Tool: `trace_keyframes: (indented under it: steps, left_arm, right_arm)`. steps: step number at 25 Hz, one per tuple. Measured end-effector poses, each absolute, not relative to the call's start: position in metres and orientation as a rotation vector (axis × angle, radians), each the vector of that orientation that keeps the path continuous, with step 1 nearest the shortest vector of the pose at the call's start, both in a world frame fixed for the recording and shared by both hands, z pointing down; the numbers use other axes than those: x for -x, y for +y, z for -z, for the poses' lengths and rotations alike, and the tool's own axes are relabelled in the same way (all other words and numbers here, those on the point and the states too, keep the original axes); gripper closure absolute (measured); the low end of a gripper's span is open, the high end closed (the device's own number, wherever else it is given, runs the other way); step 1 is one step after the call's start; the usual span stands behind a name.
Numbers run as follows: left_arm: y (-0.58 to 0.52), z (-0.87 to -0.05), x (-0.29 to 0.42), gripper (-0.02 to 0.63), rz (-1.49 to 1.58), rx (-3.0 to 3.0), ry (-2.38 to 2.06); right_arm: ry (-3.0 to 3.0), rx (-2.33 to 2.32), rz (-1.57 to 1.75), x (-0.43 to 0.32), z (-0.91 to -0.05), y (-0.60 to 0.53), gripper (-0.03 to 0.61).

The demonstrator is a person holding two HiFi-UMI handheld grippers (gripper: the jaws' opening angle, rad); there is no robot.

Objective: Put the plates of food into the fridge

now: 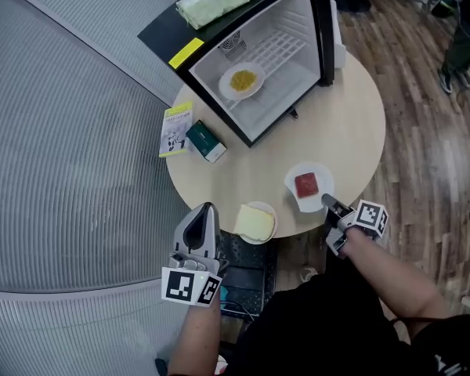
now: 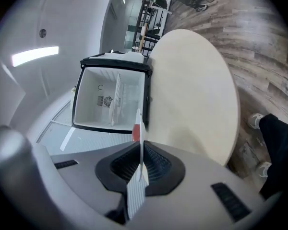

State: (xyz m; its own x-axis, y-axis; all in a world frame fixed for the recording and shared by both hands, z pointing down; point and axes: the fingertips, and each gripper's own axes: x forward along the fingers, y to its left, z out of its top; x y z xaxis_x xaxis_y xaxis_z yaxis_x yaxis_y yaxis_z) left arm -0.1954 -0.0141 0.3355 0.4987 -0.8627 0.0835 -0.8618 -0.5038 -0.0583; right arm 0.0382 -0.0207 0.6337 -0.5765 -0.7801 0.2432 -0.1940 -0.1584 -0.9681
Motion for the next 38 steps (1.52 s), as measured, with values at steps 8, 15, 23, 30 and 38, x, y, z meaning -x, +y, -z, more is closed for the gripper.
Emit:
trace_keyframes:
  steps: [8,15,23,30,38]
  left_arm:
    - [-0.057,-0.307,0.187,0.611,0.047,2.668,1.585]
    - [-0.096,-0.295,0.195,0.611,0.010,2.603,1.687]
    - [-0.133,-0.276,0.192,0.611,-0.004,2.519,1.778]
    - [-0.147,-0.259,0.194,0.611,-0.007,2.405,1.848]
    - [-0.154,-0.260,0.203,0.611,0.060,2.328,1.949]
  right_arm:
    - [1.699,1.107,1.710,-0.076,-0.572,-0.094,0.561]
    - [1.741,1.052,1.670,-0.086,-0.532,-0.167,0.561]
    - [1.743,1.022,1.662,-0.104,-0.503,-0.239,0.561]
    - [1.756,0.995,1.673,-0.109,-0.490,-0.296,0.561]
    - [1.740,0.963,1.706,-0.105,-0.499,-0.341,0.560]
